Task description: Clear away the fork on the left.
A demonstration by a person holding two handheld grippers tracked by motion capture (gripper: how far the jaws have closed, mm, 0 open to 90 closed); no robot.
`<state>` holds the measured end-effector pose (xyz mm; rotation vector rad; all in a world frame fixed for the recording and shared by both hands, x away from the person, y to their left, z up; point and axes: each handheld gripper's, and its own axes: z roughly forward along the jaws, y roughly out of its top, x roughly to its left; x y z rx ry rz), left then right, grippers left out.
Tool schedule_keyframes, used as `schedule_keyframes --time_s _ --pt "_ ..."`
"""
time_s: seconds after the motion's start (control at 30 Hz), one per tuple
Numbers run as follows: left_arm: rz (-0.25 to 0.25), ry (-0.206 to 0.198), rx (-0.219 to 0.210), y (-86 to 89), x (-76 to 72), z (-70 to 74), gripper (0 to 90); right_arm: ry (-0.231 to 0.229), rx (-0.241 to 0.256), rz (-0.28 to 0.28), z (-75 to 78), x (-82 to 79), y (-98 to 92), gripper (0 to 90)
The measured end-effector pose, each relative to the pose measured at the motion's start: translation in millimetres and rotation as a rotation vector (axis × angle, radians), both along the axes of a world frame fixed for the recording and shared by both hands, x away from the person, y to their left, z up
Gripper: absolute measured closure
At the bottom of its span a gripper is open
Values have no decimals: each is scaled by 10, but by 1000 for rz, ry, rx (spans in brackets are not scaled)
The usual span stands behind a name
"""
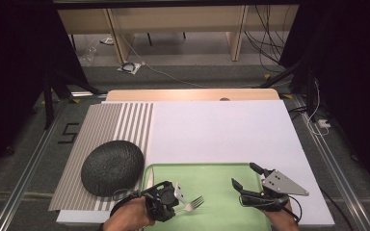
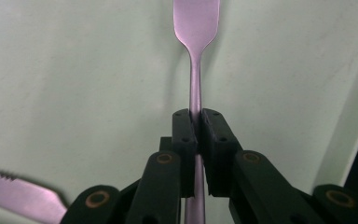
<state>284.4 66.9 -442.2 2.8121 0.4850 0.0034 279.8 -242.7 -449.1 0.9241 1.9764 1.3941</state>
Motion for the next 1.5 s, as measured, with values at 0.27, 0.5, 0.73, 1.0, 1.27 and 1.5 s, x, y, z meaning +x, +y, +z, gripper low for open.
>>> schedule_keyframes --time_s 0.27,0.5,0.73,1.0,1.27,1.5 --pt "-27 33 1 -96 -77 -78 839 -3 -1 0 3 -3 -2 211" --pt "-27 43 1 -115 -129 -99 839 -2 0 0 2 -2 -1 211" --pt "-34 67 21 -135 -173 -149 838 -2 -2 -1 3 -5 0 212" --pt "-26 75 18 -125 -190 -156 832 1 -6 0 7 -10 -1 212" --pt "-18 50 -48 -135 -188 -88 608 1 -6 2 5 -8 2 213" --pt "-60 0 -96 -201 -263 -82 854 1 -10 1 7 -12 0 213"
